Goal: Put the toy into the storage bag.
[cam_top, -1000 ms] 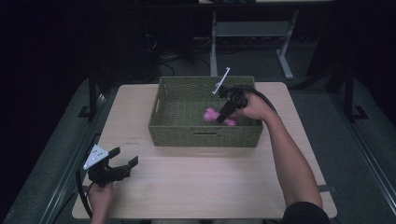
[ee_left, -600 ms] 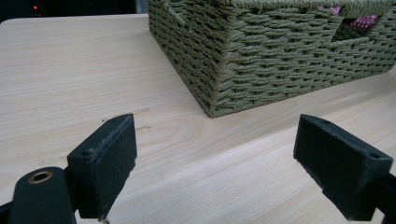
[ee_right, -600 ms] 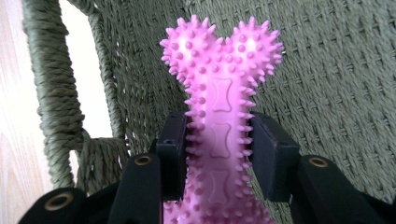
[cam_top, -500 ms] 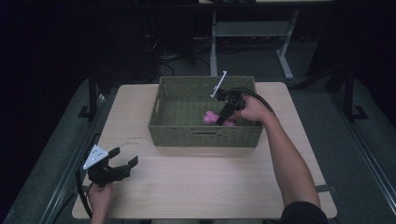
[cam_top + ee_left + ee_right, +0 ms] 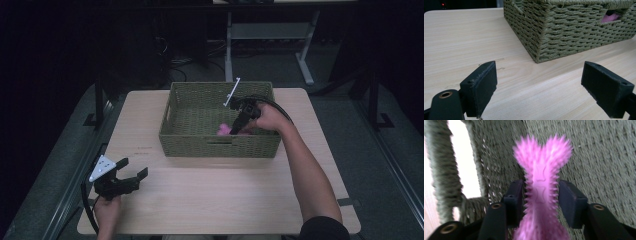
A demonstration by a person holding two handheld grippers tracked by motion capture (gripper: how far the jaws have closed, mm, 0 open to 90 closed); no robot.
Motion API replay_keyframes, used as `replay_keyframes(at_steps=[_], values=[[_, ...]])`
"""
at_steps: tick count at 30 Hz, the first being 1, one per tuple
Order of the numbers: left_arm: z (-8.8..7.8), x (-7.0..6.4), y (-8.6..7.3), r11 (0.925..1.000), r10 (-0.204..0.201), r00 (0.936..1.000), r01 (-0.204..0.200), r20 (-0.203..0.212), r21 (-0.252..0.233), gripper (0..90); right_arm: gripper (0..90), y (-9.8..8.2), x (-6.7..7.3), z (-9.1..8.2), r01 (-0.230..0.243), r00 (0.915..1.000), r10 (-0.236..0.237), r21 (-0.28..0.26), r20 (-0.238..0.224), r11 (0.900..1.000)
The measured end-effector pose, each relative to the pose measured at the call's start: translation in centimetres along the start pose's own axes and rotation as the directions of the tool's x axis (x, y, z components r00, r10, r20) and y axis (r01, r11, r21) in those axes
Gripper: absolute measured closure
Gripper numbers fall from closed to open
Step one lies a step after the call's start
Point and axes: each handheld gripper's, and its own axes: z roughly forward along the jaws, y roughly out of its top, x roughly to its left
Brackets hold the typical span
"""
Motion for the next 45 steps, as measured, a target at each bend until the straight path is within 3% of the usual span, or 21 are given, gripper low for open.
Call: replay_keyframes(at_steps=[19, 27, 45], values=[[0.0, -0.1, 0.0, 1.0, 0.002, 1.0, -0.002, -0.003, 0.004, 12.8, 49.1, -0.6, 0.6, -1.6, -0.014, 0.9999, 0.014, -0.063, 0.0, 0.998], [0.2, -0.3, 0.0, 1.0, 0.006, 1.0, -0.006, 0.002, 0.008, 12.8, 43.6, -1.2, 0.7, -2.7, -0.026, 0.9997, 0.026, -0.107, 0.001, 0.994], [0.2, -0.3, -0.1, 1.0, 0.003, 1.0, -0.003, 0.004, 0.007, 12.8, 39.8, -2.6, 1.5, -4.7, -0.037, 0.9991, 0.04, -0.165, 0.016, 0.986]])
